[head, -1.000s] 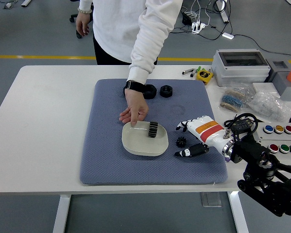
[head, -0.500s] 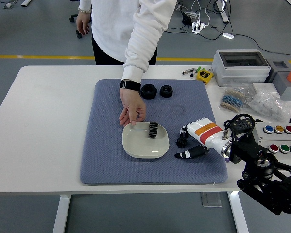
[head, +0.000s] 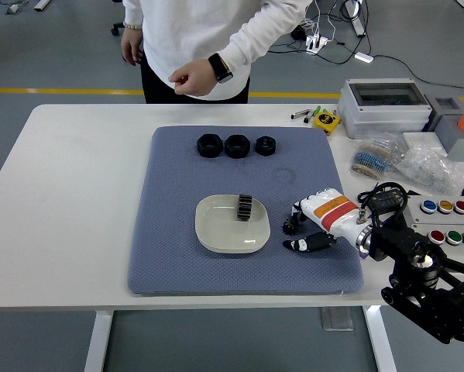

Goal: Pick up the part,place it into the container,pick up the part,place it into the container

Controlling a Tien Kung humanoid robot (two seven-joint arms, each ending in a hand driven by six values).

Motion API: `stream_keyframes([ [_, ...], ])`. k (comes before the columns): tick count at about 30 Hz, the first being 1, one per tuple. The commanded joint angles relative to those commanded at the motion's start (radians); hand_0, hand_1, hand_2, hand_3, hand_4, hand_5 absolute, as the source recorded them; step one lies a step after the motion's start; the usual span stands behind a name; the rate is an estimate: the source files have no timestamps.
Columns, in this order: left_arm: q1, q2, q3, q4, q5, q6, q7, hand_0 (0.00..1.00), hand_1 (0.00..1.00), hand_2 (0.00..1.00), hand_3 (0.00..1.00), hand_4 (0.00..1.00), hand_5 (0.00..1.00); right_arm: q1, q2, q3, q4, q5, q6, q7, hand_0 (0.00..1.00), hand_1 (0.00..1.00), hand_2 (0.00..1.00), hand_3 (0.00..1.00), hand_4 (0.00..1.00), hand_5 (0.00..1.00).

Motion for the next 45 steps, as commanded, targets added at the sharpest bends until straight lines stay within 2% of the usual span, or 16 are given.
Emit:
stream_keyframes([
  [1,0.000,0.000,0.001,0.000,-0.001,0.000,0.000,0.774,0.719,0.702,0.588,0.650,0.619,0.000,0.000,0.001,0.000,-0.005,-0.001,0.001,0.086,0.210,0.392,0.522,0.776,0.616],
  [2,0.000,0.000,0.002,0.000,-0.002,0.000,0.000,0.773,0.720,0.702,0.588,0.649,0.618,0.000,-0.001,0.001,0.000,-0.009,-0.001,0.001,0.062,0.179,0.319,0.501,0.667,0.528],
  [7,0.000,0.000,0.003,0.000,-0.004,-0.001,-0.001,0.773,0.720,0.702,0.588,0.649,0.618,0.000,-0.001,0.002,0.000,-0.021,0.000,0.004,0.062,0.179,0.319,0.501,0.667,0.528],
  [8,0.000,0.000,0.003,0.000,-0.004,-0.001,-0.001,0.771,0.719,0.701,0.588,0.650,0.619,0.000,-0.001,0.001,0.000,-0.022,0.001,0.004,0.045,0.113,0.253,0.462,0.692,0.506],
  [13,0.000,0.000,0.004,0.000,-0.004,-0.001,-0.001,0.771,0.719,0.701,0.588,0.650,0.619,-0.001,-0.001,-0.001,0.000,-0.019,0.007,0.013,0.045,0.113,0.253,0.462,0.692,0.506],
  [14,0.000,0.000,0.004,0.000,-0.004,-0.001,-0.001,0.771,0.718,0.700,0.587,0.649,0.619,-0.002,-0.001,-0.002,0.000,-0.019,0.007,0.014,0.002,0.020,0.141,0.355,0.763,0.570],
  [25,-0.001,0.000,0.004,0.000,-0.004,0.000,0.000,0.770,0.718,0.699,0.587,0.652,0.623,-0.004,-0.005,0.004,0.002,-0.007,0.002,0.025,0.002,0.002,0.106,0.318,0.741,0.544],
  [35,0.001,0.001,0.002,0.000,0.004,-0.002,0.001,0.770,0.719,0.701,0.588,0.650,0.619,-0.008,-0.008,0.011,0.008,0.020,-0.030,0.044,0.002,0.002,0.082,0.304,0.732,0.524],
  [45,0.003,0.000,-0.005,0.000,0.018,-0.002,0.005,0.768,0.719,0.699,0.587,0.651,0.622,-0.017,-0.009,0.029,-0.001,0.041,-0.023,0.044,0.002,0.002,0.082,0.302,0.748,0.512],
])
